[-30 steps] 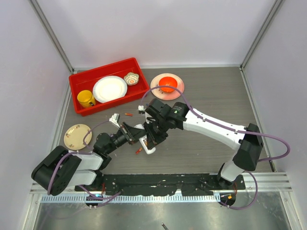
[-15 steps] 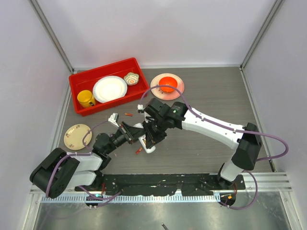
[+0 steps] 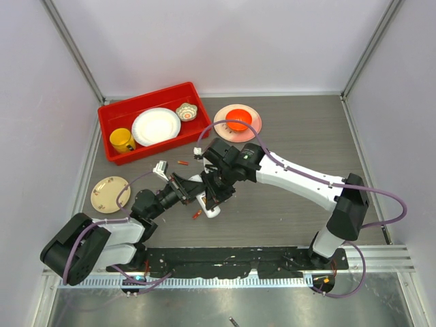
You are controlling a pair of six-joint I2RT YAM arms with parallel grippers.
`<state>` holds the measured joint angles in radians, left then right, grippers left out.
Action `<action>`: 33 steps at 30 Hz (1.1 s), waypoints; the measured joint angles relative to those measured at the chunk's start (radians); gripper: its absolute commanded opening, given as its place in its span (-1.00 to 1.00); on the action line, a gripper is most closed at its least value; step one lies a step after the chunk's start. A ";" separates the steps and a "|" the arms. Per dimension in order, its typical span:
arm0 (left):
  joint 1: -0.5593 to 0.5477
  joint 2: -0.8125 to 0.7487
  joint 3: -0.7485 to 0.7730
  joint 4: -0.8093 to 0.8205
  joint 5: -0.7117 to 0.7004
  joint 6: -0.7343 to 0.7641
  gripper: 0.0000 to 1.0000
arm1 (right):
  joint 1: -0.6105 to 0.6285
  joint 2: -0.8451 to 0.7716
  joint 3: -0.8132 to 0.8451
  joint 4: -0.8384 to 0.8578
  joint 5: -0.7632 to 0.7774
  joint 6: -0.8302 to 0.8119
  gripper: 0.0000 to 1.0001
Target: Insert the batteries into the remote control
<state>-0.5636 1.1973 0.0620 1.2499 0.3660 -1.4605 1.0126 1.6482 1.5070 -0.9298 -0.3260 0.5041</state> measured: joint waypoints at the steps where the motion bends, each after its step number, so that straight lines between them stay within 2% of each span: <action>1: 0.000 -0.002 0.000 -0.002 0.000 0.001 -1.00 | 0.000 0.002 0.003 -0.003 -0.001 -0.001 -0.90; 10: -0.005 -0.018 0.000 -0.015 0.001 0.002 -1.00 | 0.000 0.009 0.017 -0.024 -0.009 -0.011 -0.67; 33: -0.014 -0.019 0.000 0.002 0.001 -0.004 -1.00 | 0.000 0.016 0.037 -0.035 0.003 -0.023 -0.49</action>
<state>-0.5781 1.1786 0.0616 1.2518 0.3672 -1.4647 1.0126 1.6646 1.5436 -0.9649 -0.3233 0.4812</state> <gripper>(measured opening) 0.304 0.251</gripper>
